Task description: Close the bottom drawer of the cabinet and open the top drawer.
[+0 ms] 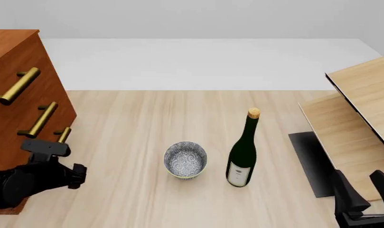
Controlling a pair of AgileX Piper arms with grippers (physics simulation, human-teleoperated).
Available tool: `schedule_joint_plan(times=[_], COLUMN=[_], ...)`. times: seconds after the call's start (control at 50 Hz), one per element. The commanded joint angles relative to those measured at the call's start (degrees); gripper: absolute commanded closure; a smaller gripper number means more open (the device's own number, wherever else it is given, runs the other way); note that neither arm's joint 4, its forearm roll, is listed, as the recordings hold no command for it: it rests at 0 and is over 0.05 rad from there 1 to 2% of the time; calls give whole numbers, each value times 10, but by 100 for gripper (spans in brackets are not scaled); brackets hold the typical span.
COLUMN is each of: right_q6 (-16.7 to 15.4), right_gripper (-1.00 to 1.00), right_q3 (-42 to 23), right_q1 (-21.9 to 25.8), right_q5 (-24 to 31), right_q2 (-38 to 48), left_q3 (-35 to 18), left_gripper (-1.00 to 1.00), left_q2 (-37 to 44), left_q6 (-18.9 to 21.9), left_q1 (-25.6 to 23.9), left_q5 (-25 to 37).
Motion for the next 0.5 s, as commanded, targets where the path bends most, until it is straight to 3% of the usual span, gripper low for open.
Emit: schedule_joint_plan(times=[0.02, 0.2, 0.5], right_q6=[2, 1, 0], right_gripper=[-100, -100, -100], right_q3=[0, 0, 1], right_q1=[-2, -2, -1], right_q5=[4, 0, 4], right_q2=[-5, -1, -5], left_q3=[-21, -40, -73], left_gripper=[-100, -100, -100], left_q2=[-14, -22, -31], left_q6=[12, 74, 111], left_q1=[-40, -84, -120], left_q5=[13, 8, 12])
